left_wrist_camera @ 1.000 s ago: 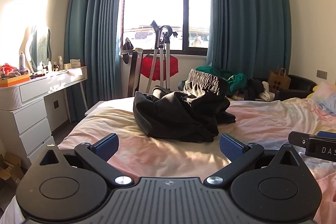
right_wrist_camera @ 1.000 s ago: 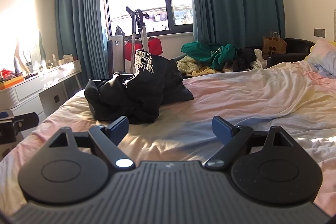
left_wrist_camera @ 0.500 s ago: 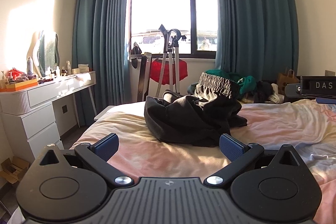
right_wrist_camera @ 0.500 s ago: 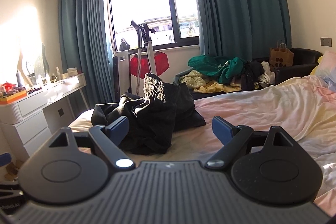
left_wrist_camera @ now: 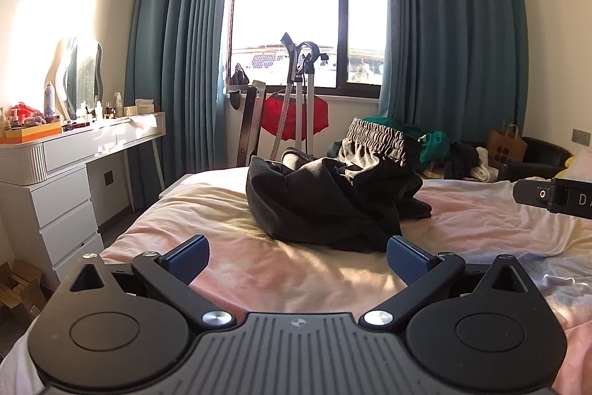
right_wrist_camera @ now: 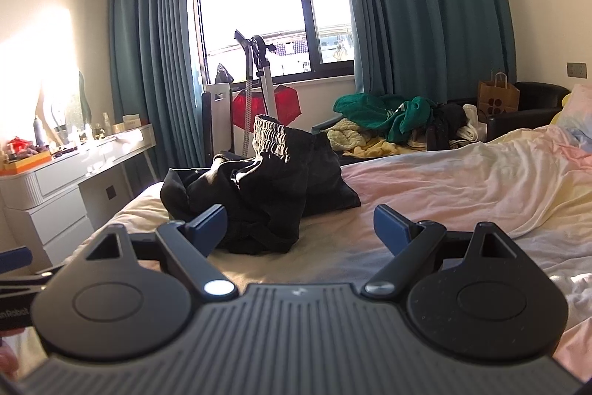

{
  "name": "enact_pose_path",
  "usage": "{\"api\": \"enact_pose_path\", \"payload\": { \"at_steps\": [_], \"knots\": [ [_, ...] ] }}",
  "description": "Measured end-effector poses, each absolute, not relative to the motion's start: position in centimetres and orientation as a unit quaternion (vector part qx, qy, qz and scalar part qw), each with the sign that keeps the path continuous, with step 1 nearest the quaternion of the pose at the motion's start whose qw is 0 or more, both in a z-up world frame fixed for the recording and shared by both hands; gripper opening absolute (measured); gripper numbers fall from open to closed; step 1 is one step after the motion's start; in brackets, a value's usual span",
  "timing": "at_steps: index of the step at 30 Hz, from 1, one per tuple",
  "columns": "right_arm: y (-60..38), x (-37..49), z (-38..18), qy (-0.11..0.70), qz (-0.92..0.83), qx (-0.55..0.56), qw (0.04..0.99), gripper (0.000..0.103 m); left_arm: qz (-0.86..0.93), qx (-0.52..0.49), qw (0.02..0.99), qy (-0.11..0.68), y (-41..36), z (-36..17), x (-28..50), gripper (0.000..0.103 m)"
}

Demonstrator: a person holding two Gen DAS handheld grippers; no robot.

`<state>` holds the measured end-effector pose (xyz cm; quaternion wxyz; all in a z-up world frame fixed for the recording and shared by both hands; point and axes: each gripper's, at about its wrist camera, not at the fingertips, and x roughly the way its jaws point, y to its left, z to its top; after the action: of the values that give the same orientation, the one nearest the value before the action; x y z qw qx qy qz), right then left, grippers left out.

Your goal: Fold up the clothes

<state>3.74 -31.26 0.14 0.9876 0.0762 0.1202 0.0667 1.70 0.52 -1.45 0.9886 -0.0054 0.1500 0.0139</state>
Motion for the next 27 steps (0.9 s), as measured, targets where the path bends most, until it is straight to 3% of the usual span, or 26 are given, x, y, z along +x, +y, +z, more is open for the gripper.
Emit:
{"api": "enact_pose_path", "payload": {
  "at_steps": [20, 27],
  "knots": [
    [-31.2, 3.0, 0.2, 0.135, 0.071, 0.079, 0.985, 0.088, 0.027, 0.019, 0.980, 0.194, -0.2, -3.6, 3.2, 0.099],
    [-31.9, 3.6, -0.2, 0.163, 0.041, 0.082, 0.982, 0.088, 0.009, 0.006, 0.975, 0.221, -1.1, -2.4, 7.2, 0.099]
  ]
}}
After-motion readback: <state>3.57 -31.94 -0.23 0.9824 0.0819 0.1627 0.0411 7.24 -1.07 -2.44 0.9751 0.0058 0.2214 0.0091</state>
